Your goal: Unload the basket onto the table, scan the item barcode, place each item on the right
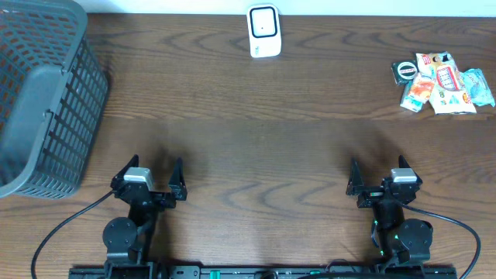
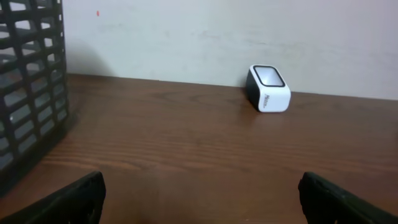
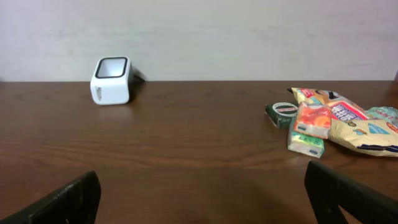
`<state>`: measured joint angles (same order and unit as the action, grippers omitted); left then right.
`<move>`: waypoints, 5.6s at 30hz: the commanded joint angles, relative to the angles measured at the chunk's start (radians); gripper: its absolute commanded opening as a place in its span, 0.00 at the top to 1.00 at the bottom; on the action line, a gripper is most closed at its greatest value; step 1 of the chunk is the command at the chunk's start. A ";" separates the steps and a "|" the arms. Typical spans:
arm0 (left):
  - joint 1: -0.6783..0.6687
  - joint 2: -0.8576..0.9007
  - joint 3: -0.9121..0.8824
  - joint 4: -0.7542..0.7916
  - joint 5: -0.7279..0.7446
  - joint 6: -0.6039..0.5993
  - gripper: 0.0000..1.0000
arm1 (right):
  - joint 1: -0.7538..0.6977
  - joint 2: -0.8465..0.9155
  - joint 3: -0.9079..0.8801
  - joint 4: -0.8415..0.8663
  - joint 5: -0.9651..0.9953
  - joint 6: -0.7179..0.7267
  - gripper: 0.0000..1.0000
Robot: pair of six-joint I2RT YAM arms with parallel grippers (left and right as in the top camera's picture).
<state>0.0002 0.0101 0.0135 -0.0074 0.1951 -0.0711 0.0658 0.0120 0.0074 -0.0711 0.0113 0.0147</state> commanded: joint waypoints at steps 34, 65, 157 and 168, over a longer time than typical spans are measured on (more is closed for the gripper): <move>-0.005 -0.009 -0.010 -0.053 -0.002 0.064 0.02 | -0.006 -0.006 -0.002 -0.004 -0.003 0.003 0.01; -0.006 -0.009 -0.010 -0.060 -0.055 0.077 0.02 | -0.006 -0.006 -0.002 -0.004 -0.003 0.003 0.01; -0.006 -0.006 -0.010 -0.053 -0.049 0.077 0.02 | -0.006 -0.006 -0.002 -0.004 -0.003 0.003 0.01; -0.006 -0.006 -0.010 -0.053 -0.049 0.077 0.03 | -0.006 -0.006 -0.002 -0.004 -0.003 0.003 0.01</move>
<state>-0.0021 0.0101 0.0193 -0.0219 0.1429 0.0189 0.0658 0.0120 0.0074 -0.0711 0.0113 0.0147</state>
